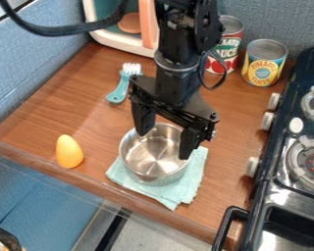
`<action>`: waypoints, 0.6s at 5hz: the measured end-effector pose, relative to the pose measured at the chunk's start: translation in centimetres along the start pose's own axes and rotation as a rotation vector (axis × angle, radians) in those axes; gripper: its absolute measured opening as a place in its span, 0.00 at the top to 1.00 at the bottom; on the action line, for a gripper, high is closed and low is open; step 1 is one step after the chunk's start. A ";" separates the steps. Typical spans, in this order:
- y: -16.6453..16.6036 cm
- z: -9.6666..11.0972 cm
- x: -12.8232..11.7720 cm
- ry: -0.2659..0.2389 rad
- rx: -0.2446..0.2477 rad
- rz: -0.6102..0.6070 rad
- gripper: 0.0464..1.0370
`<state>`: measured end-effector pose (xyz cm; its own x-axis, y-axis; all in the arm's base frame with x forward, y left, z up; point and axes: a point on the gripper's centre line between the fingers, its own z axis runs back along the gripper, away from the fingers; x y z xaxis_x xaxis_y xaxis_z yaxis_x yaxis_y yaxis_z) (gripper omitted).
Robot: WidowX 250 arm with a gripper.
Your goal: Moved the blue brush to the left side of the pan
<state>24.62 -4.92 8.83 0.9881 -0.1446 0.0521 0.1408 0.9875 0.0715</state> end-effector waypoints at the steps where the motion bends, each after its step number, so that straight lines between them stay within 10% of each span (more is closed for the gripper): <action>1: 0.0 -0.7 -0.1 0.028 0.000 -0.002 0.04; 3: 9.2 -1.1 4.1 0.003 -0.007 0.179 0.04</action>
<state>30.09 3.67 8.58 0.9976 0.0334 0.0604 -0.0367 0.9979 0.0541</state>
